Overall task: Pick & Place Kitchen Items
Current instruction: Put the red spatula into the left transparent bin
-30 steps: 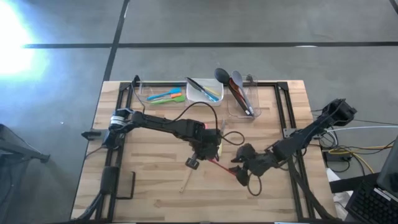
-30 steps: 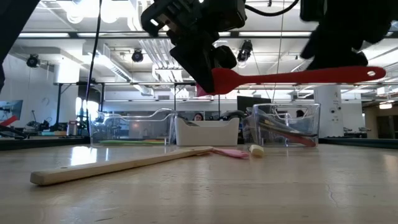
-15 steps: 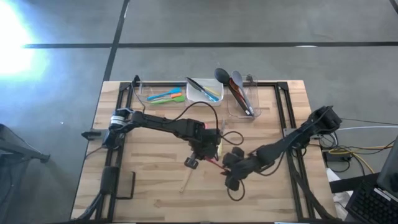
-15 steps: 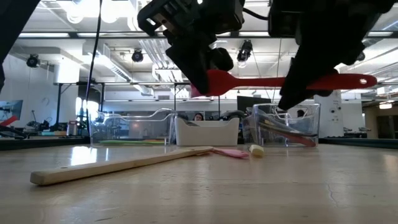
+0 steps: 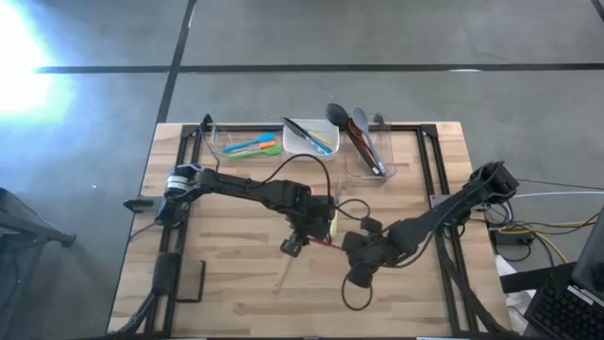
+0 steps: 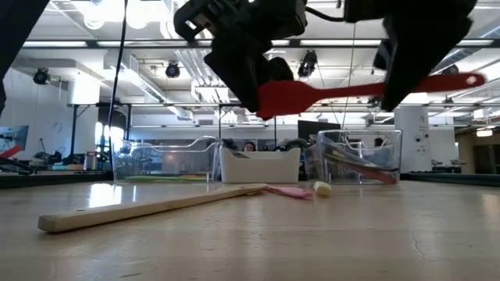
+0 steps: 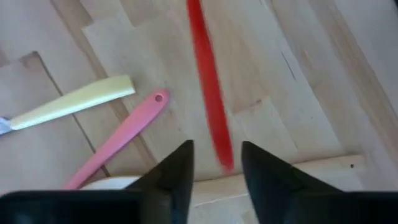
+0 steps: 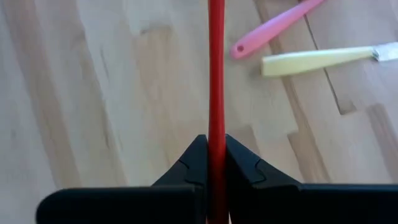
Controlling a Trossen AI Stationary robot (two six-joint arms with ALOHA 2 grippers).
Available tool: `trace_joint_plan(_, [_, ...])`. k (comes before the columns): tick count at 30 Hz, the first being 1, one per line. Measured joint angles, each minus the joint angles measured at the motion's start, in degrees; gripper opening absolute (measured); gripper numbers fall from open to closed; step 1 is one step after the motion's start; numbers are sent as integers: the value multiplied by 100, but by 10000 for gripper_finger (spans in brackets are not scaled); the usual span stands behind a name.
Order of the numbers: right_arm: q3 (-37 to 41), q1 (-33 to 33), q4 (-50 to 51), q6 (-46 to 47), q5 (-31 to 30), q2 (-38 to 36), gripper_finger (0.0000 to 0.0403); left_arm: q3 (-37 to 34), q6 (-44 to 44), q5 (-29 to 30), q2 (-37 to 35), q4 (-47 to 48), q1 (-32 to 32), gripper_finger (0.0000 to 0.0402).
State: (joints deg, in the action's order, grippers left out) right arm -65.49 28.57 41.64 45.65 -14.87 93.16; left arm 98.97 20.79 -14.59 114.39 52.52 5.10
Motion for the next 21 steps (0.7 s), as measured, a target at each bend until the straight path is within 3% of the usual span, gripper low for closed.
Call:
trace_joint_plan(6, [-257,308,551,359,-63,-275,15,58,-163,408,-95,138,2,210])
trace_joint_plan(11, [26,982,908,1486,-437,-710,15,4,-409,835,-243,654,-51,231])
trace_joint_plan(13, [246,1342,890,1976,-993,-911,15,-110,-568,835,-338,638,-65,231])
trace_joint_plan(18, [1046,2150,236,2920,-3246,-1362,15,-630,-818,840,-658,185,-99,220])
trace_joint_plan(21, [1554,2280,-359,3021,-4033,-1545,15,-981,-900,949,-978,-163,-146,218])
